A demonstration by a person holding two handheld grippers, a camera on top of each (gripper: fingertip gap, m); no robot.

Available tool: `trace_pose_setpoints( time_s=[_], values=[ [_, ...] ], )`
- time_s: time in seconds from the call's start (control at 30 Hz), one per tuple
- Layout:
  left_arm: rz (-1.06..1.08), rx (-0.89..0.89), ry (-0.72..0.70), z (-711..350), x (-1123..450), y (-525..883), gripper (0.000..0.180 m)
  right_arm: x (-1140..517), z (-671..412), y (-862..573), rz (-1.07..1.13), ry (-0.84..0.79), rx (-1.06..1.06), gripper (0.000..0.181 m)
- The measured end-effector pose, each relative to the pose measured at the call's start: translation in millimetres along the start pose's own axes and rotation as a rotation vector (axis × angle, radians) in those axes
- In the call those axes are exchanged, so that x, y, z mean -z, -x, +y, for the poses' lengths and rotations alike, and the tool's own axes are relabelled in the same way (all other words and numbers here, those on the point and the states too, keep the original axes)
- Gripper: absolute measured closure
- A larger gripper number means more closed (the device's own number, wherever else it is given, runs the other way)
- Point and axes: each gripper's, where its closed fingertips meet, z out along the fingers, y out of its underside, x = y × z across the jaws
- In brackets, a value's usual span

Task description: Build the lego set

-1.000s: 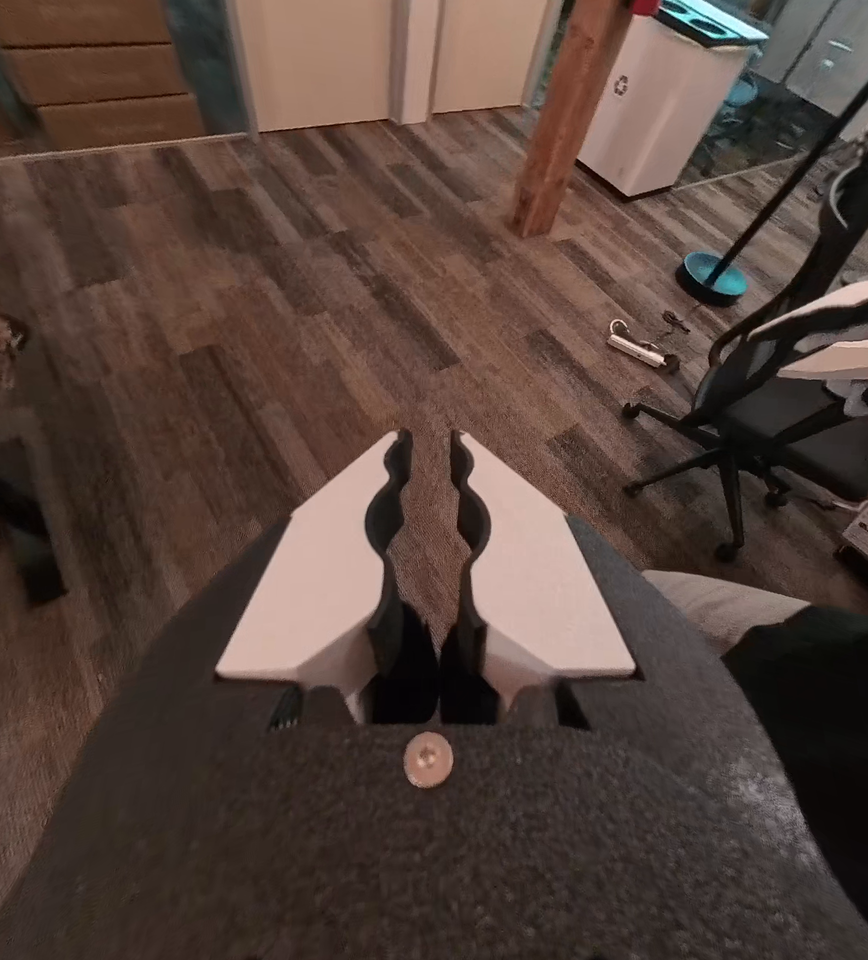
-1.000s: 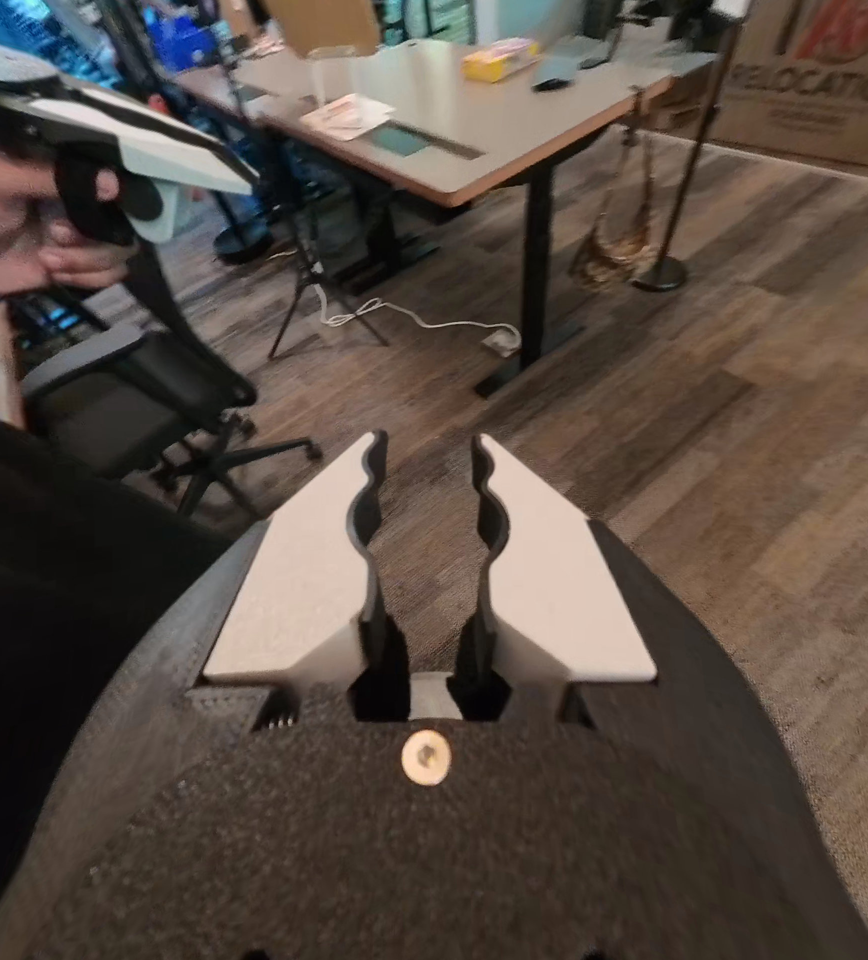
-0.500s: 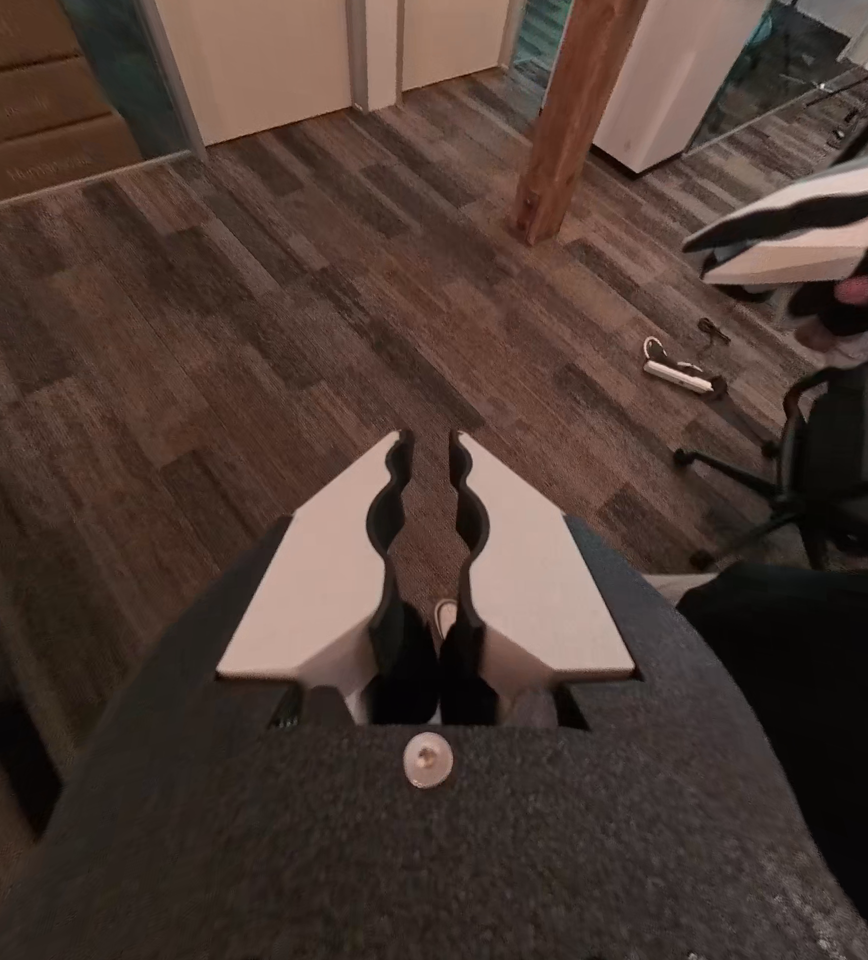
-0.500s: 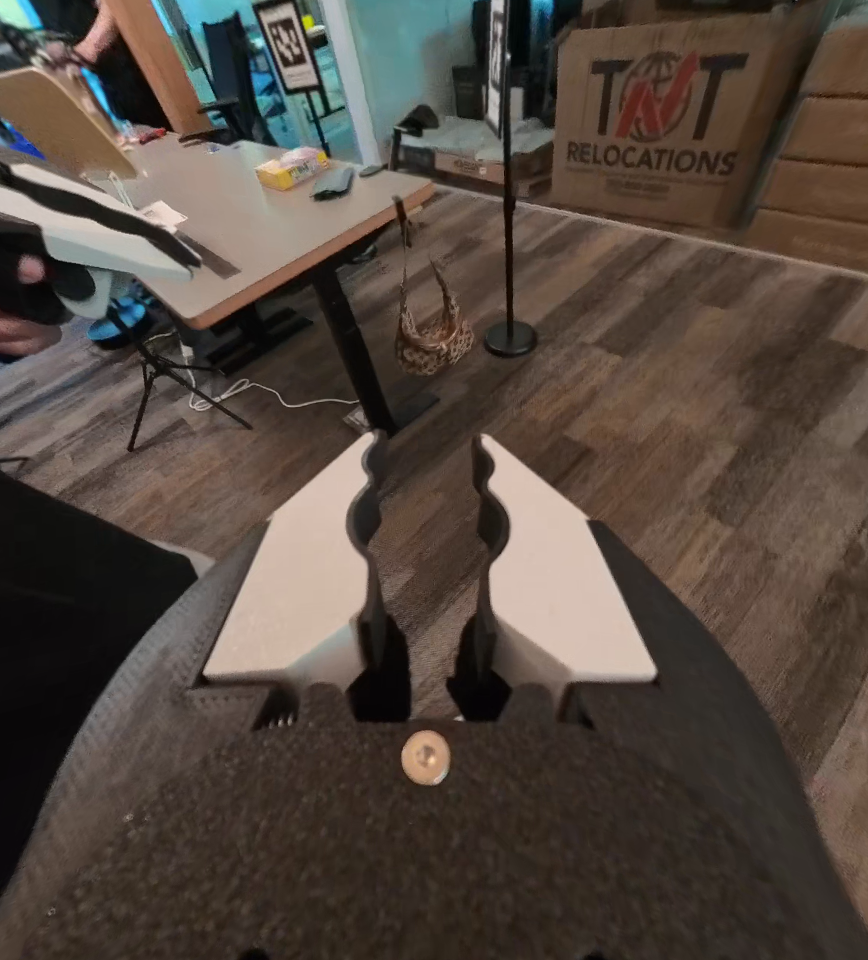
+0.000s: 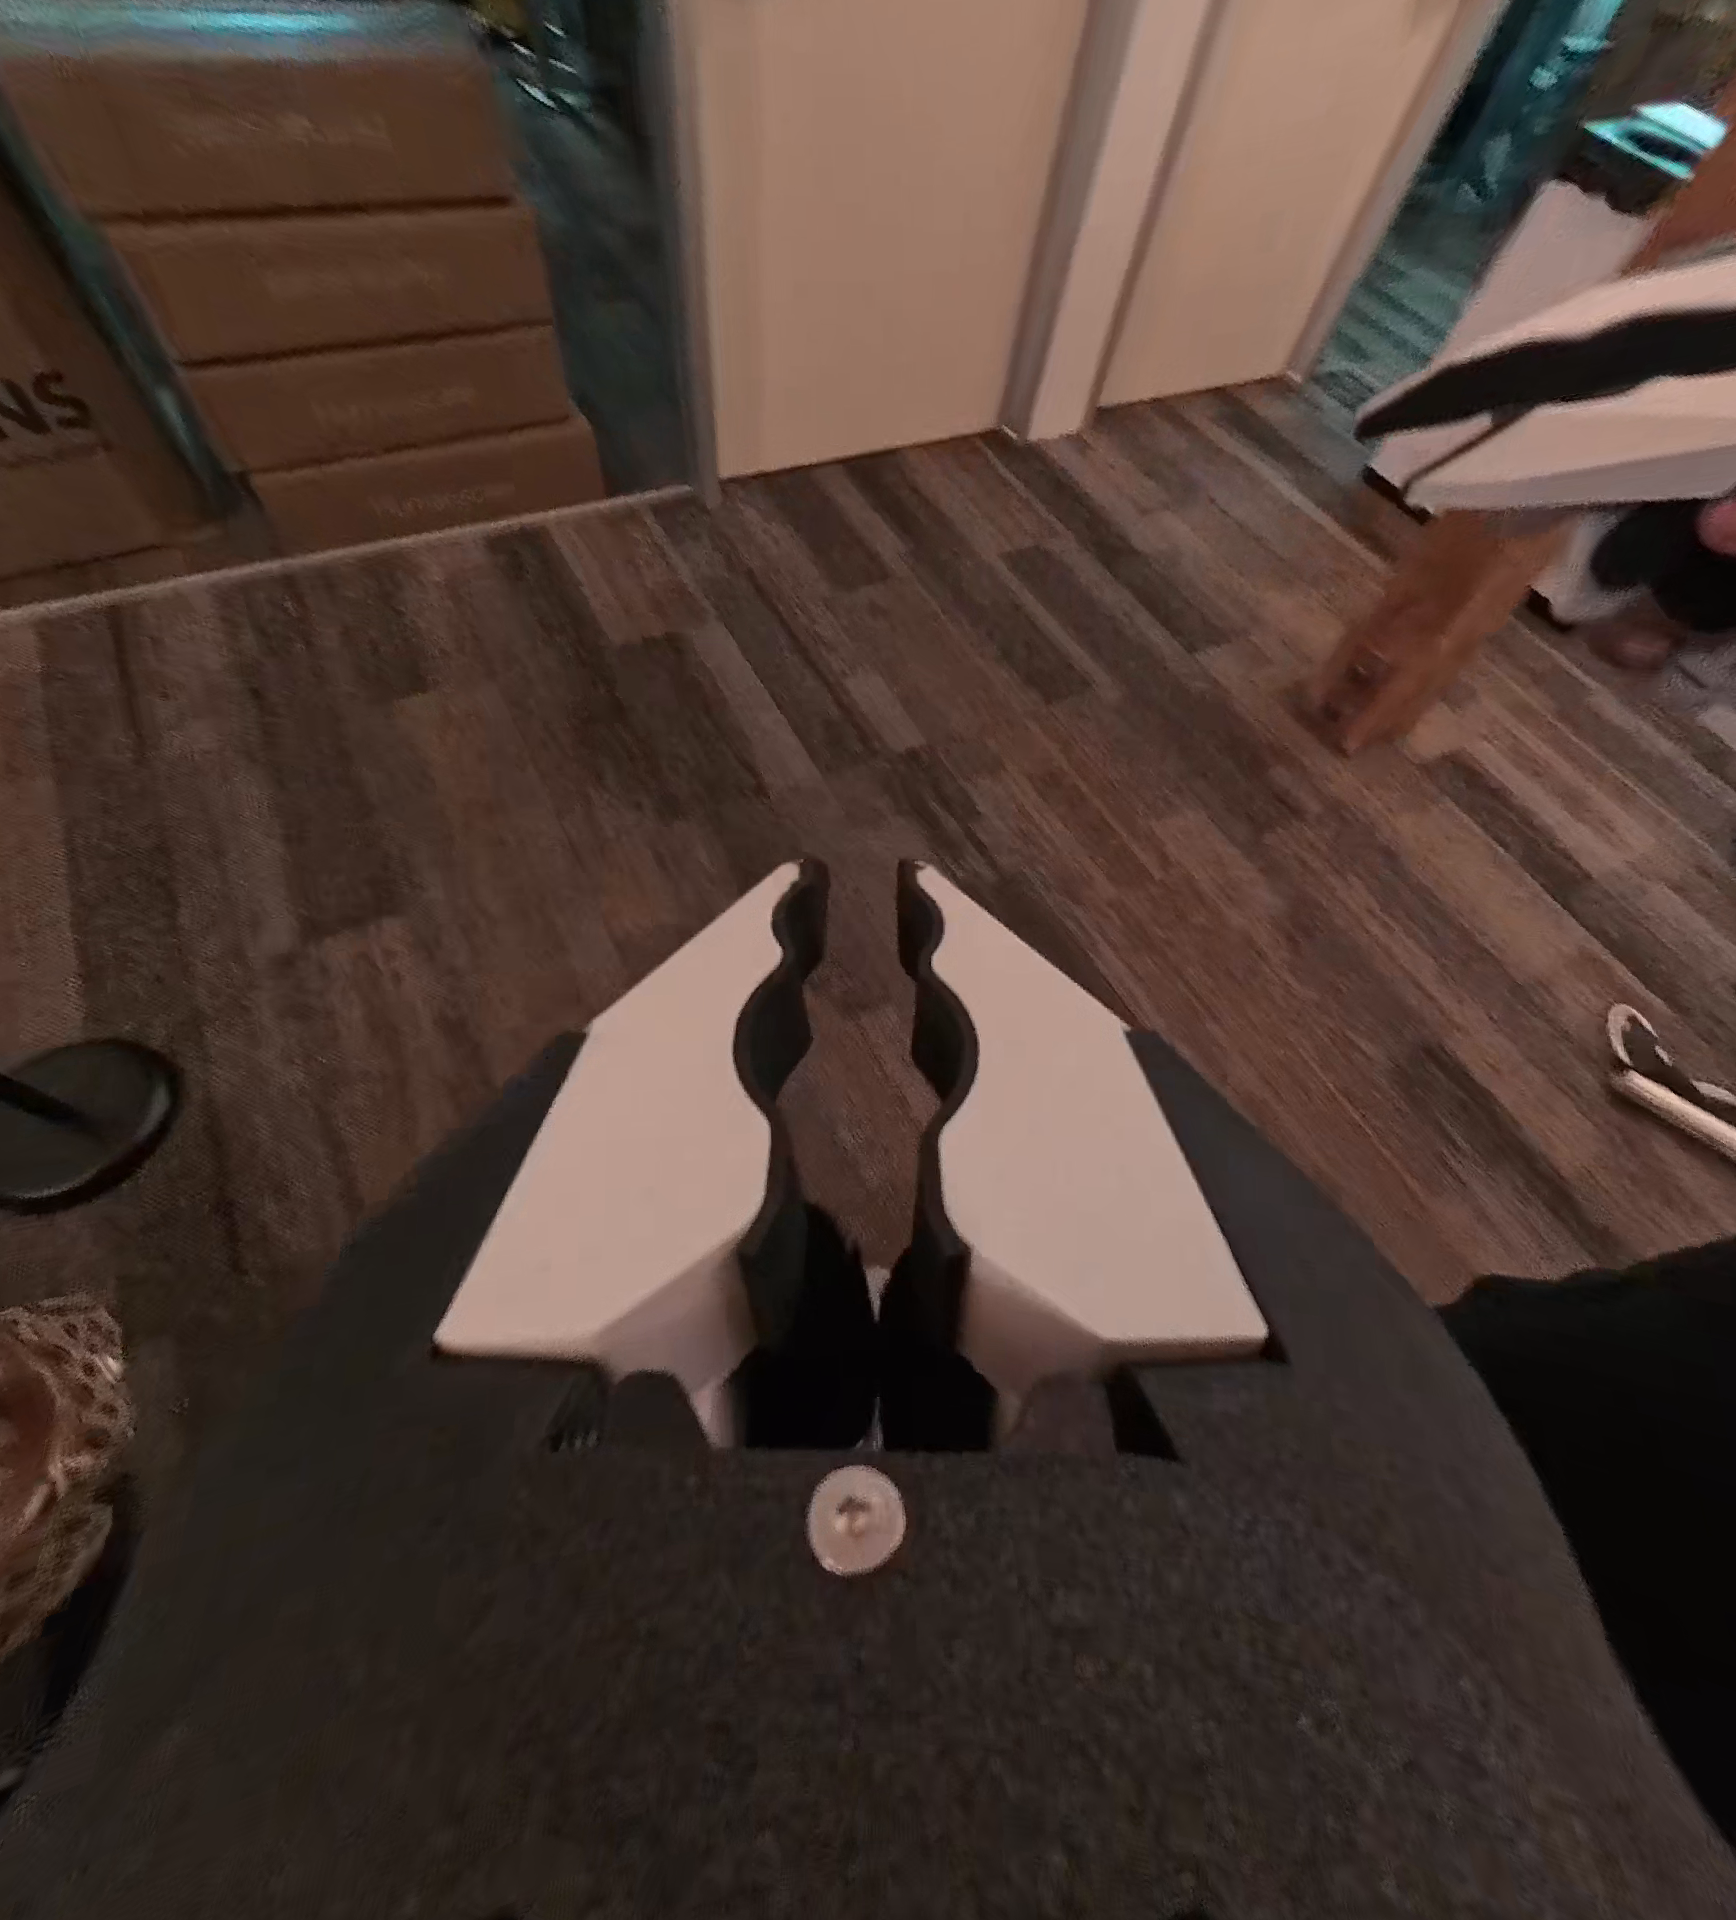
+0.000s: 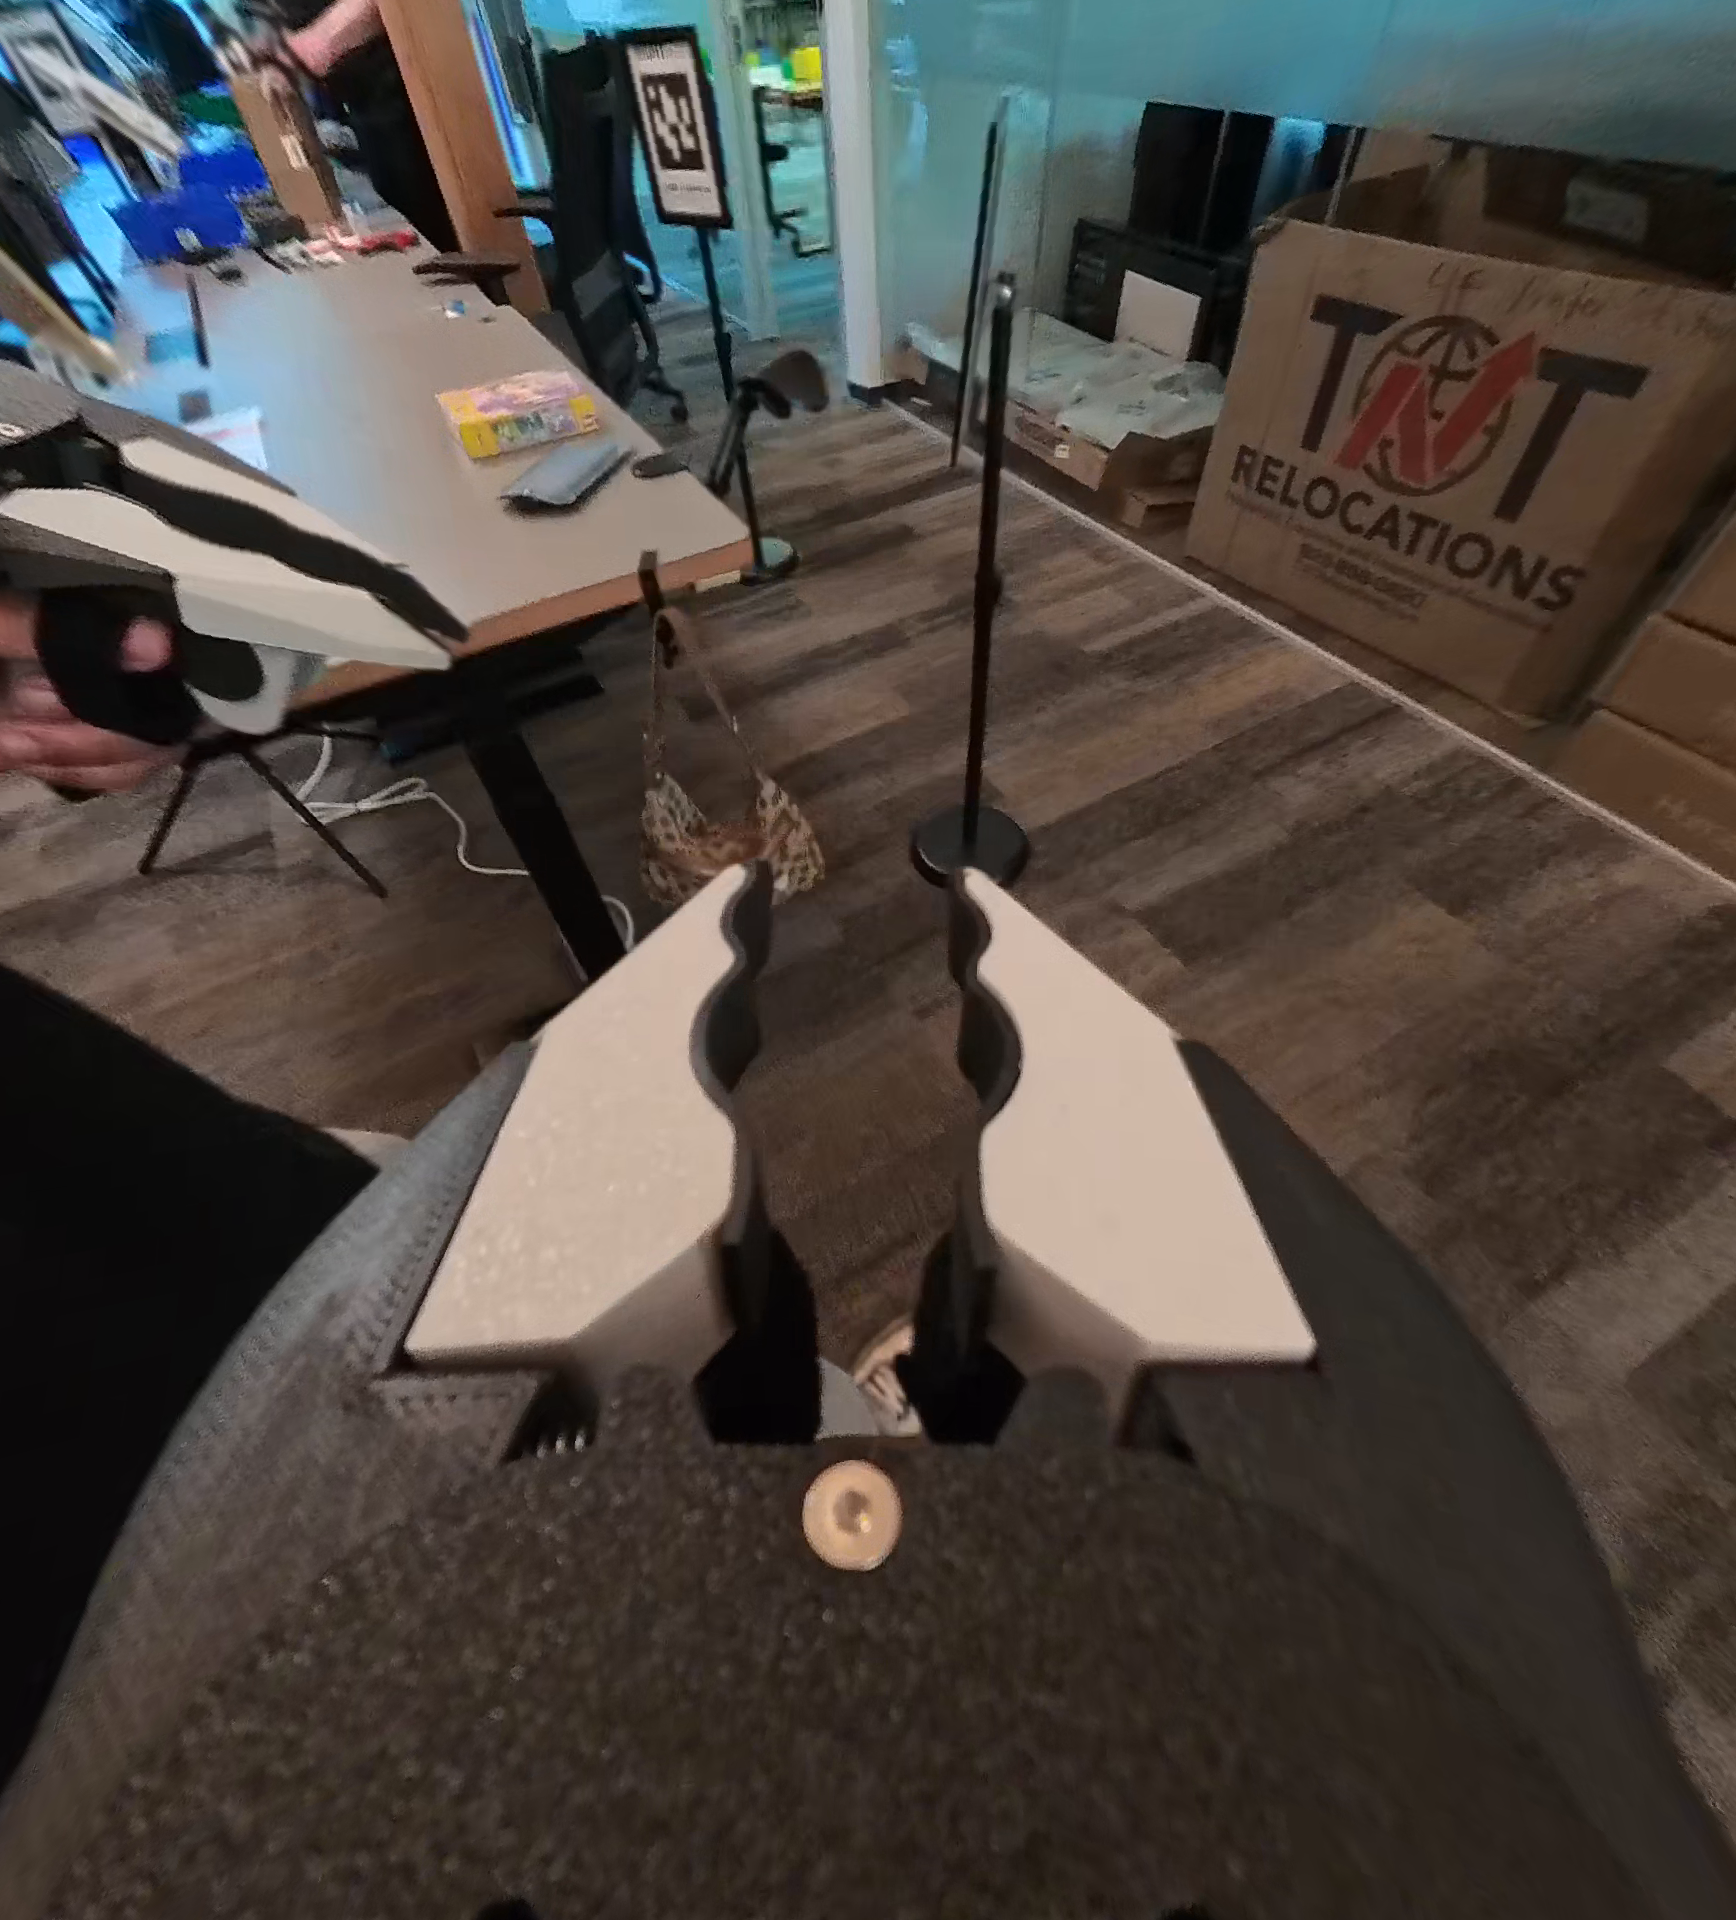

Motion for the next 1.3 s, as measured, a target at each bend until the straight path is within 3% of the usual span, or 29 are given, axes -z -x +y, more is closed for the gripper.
trace_pose_setpoints(
  time_s=[0.1, 0.2, 0.27, 0.53, 0.8, 1.13, 1.3],
  values=[
    [-0.063, 0.059, 0.003, -42.1, -55.9, 77.3, 0.167, -65.5, -27.6, -64.0, -0.062, 0.038, -0.063, 0.147],
    [-0.083, 0.112, -0.065, -95.7, -102.7, 145.8, 0.168, -122.9, -69.4, -126.8, -0.112, 0.048, -0.012, 0.147],
    [-0.089, 0.13, -0.028, -117.7, -135.5, 188.8, 0.166, -161.1, -84.0, -172.2, -0.14, 0.093, 0.005, 0.147],
    [-0.242, 0.059, -0.062, -205.6, -260.4, 364.4, 0.169, -339.9, -125.9, -358.0, -0.187, 0.105, 0.016, 0.147],
    [-0.425, 0.121, 0.096, -266.1, -399.5, 572.6, 0.167, -574.9, -199.9, -525.1, -0.397, 0.112, -0.007, 0.147],
    [-0.612, 0.291, -0.015, -360.7, -466.9, 830.6, 0.166, -892.8, -395.7, -621.9, -0.676, -0.005, 0.32, 0.147],
    [-0.723, 0.268, -0.094, -386.3, -479.7, 996.3, 0.158, -1055.9, -442.9, -644.5, -0.658, -0.019, 0.418, 0.146]
  ],
)
